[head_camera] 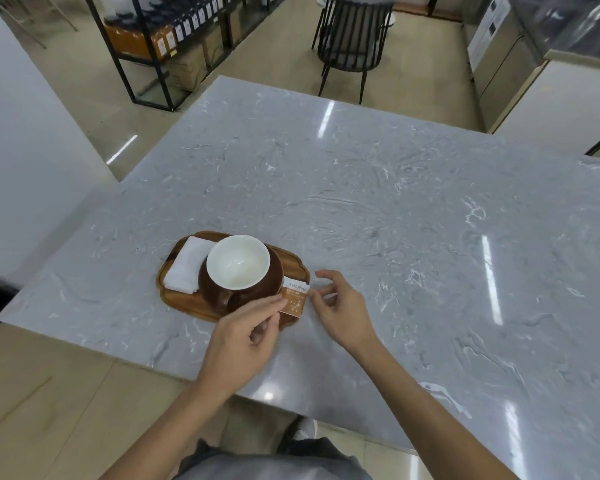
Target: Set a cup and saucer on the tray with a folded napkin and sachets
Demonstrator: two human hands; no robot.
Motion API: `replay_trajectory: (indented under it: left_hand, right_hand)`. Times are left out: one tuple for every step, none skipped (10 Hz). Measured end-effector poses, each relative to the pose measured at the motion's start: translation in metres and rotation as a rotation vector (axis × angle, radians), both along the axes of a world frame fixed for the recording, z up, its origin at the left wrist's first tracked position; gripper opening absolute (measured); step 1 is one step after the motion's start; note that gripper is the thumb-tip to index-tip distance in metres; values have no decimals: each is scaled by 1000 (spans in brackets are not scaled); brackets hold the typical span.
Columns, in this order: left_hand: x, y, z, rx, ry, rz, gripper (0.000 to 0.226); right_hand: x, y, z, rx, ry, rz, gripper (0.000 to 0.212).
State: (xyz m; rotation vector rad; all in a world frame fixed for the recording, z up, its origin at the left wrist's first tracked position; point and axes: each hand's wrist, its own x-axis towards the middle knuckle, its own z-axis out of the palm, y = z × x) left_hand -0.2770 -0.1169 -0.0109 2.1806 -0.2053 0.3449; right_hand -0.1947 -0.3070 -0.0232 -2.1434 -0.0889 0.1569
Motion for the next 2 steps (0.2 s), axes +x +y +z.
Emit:
replay_trajectory:
  left_hand:
    - [17, 14, 28, 35, -84, -23, 31]
    - [35, 34, 60, 127, -212, -56, 32]
  right_hand:
    - [5, 2, 23, -90, -119, -13, 34]
    - [8, 8, 53, -206, -287, -54, 35]
